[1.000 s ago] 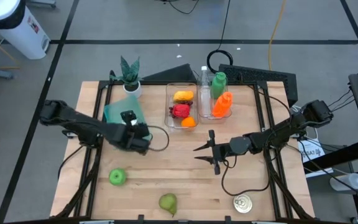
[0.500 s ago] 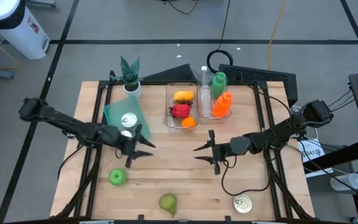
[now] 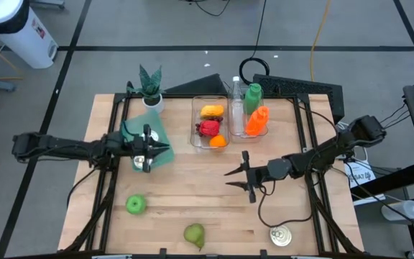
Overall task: Pick & Place Food Item
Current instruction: Put the green apple into the left transparent bin
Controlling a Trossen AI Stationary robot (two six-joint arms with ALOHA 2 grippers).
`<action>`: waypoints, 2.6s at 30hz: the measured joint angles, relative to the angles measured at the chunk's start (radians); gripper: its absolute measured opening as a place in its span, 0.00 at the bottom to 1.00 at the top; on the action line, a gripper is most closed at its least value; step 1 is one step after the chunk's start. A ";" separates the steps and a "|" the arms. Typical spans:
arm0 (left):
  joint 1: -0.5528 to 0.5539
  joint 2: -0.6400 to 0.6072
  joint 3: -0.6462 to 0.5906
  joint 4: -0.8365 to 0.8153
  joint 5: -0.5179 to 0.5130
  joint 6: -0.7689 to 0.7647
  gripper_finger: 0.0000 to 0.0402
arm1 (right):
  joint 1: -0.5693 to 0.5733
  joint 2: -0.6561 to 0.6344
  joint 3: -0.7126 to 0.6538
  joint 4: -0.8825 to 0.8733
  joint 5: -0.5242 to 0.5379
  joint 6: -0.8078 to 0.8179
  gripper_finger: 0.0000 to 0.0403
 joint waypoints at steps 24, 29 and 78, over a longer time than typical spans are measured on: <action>0.121 -0.007 0.000 -0.123 0.039 -0.135 0.12 | 0.044 -0.025 0.000 -0.022 -0.001 -0.056 0.31; 0.121 -0.007 0.000 -0.094 0.039 -0.118 0.12 | 0.044 -0.025 0.000 -0.023 -0.001 -0.060 0.31; -0.917 0.492 0.768 -1.713 0.164 -1.376 0.12 | 0.044 -0.025 0.000 -0.037 -0.001 -0.072 0.31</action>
